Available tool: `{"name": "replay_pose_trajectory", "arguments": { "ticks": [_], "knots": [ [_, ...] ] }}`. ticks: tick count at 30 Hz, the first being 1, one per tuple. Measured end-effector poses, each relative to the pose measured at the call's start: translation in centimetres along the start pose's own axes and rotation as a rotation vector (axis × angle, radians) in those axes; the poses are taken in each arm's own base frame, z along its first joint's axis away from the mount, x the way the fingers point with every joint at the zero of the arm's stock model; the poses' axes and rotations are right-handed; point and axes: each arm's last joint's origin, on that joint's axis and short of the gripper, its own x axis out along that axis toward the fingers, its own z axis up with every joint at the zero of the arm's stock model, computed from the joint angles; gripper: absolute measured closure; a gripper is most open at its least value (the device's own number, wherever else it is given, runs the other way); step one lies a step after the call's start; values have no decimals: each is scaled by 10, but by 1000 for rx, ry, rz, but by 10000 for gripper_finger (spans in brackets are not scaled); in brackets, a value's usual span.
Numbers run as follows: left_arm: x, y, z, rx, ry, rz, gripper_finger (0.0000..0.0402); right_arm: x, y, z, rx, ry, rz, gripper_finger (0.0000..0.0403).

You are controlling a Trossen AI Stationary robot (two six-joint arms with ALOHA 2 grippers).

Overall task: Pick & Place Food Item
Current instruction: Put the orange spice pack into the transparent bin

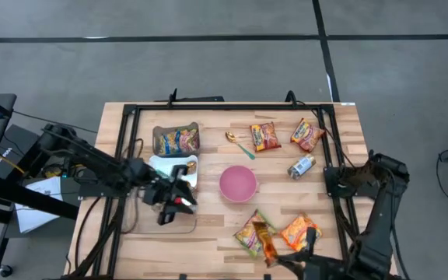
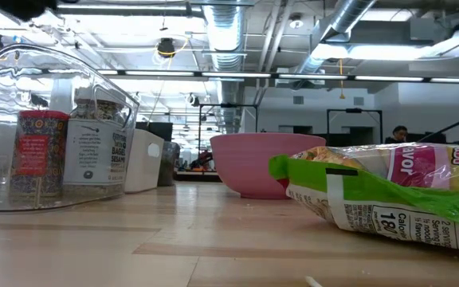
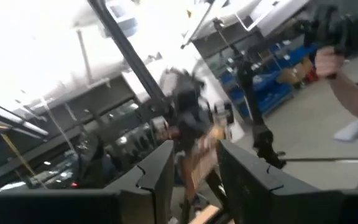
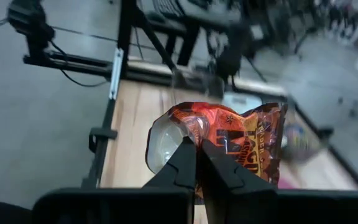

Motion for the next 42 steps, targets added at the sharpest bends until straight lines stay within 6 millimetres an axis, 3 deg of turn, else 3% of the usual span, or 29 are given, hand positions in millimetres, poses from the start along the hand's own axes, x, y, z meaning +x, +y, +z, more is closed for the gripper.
{"name": "replay_pose_trajectory", "arguments": {
  "ticks": [8,19,26,42],
  "knots": [
    [53,2,-32,-23,53,-94,283,28,-1,26,-114,-49,101,402],
    [104,-1,-51,-135,9,-297,283,34,9,27,-111,-68,287,402],
    [116,-4,-58,-178,38,-349,283,37,8,25,-133,-66,280,402],
    [115,-8,-60,-199,47,-412,283,39,8,25,-148,-66,276,402]
  ]
}}
